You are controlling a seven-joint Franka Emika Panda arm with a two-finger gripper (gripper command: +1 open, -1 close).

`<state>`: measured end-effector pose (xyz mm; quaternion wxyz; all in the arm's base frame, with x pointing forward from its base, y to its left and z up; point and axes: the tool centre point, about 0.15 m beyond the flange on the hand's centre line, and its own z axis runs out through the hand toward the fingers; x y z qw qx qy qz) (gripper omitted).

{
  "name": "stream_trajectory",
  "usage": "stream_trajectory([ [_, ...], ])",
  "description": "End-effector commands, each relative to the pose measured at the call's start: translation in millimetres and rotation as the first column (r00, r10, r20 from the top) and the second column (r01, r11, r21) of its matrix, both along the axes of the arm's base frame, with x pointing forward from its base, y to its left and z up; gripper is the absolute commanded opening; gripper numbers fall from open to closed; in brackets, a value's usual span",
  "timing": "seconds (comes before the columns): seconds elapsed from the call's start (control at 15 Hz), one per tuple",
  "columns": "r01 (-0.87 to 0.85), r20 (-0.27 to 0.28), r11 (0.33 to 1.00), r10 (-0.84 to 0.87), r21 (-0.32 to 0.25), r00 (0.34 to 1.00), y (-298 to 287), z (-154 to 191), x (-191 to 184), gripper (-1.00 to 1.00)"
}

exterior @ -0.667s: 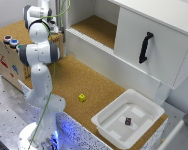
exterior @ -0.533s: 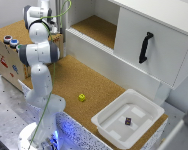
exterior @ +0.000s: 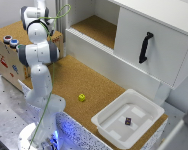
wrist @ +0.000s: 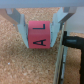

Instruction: Grasp the pink block and turn it right

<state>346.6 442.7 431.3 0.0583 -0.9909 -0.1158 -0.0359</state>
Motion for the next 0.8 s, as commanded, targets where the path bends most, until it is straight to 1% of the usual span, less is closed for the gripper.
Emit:
stream_trajectory([
  [0.0,0.156,0.041,0.987,-0.157,0.025,0.987,5,-18,10,-1.00],
  [0.07,0.097,0.061,0.995,-0.097,-0.005,0.993,11,-14,12,-1.00],
  [0.13,0.108,0.080,0.994,-0.107,-0.011,0.991,9,-11,12,-1.00],
  [0.2,0.132,0.081,0.991,-0.129,-0.032,0.988,3,-10,10,1.00],
  [0.47,0.140,0.143,0.989,-0.132,-0.048,0.981,-8,3,-5,1.00],
  [0.73,0.121,0.230,0.988,-0.097,-0.093,0.968,-19,23,-19,1.00],
])
